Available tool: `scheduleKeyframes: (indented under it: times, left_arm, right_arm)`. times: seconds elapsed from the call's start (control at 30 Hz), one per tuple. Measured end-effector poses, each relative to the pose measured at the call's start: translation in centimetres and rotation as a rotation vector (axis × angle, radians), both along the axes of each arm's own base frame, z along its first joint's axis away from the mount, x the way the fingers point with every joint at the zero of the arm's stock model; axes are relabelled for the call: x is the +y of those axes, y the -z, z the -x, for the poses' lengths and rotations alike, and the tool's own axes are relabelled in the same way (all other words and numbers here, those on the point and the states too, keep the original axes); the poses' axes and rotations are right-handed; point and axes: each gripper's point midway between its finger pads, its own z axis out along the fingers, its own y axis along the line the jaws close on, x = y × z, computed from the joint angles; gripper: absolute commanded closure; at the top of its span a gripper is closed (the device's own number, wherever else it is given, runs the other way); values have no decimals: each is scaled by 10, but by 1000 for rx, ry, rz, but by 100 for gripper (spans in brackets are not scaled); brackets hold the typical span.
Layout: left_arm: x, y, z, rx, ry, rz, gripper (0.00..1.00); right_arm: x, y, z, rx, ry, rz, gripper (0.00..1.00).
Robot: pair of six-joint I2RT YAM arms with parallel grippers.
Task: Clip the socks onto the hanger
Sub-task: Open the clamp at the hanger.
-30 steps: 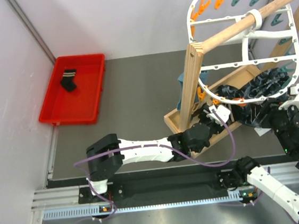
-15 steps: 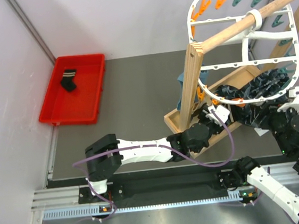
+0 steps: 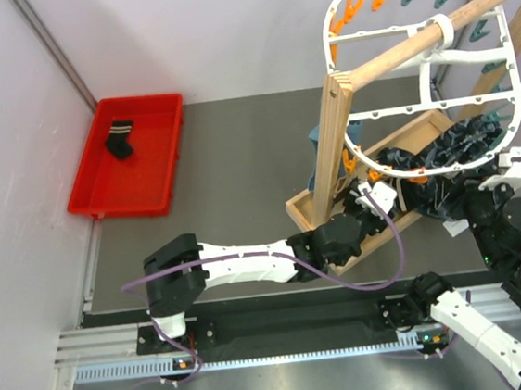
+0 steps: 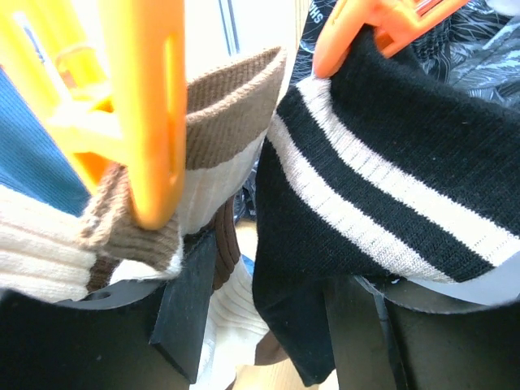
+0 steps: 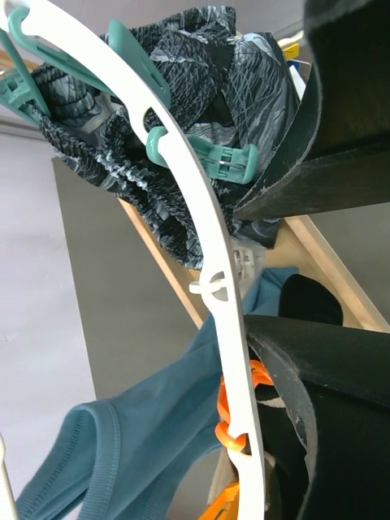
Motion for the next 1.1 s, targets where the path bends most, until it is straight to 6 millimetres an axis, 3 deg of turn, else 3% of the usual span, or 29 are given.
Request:
scheduleKeyframes:
  times: [0.13,0.33,0.53,0.73,0.9,1.1]
  left_arm:
    - [1,0,1,3,4,2,41]
    - [1,1,2,10,9,7,42]
    - [4,-3,3,13,10,13,42]
    - [5,-4,9,43,46,11,44]
    - [6,-17,38,111,206,44,51]
    - [18,-66,93,183,492,162,46]
  right_arm:
    - [-2,-3,-3,-7,17,5,64]
    - [-2,-8,-7,-22,29,0,100]
    - [0,-5,-9,-1,26,8,100]
    - [-1,-15,2,-4,3,-14,100]
    - [3,-24,16,9,-47,-44,100]
    - [16,-25,24,76,-122,-68,100]
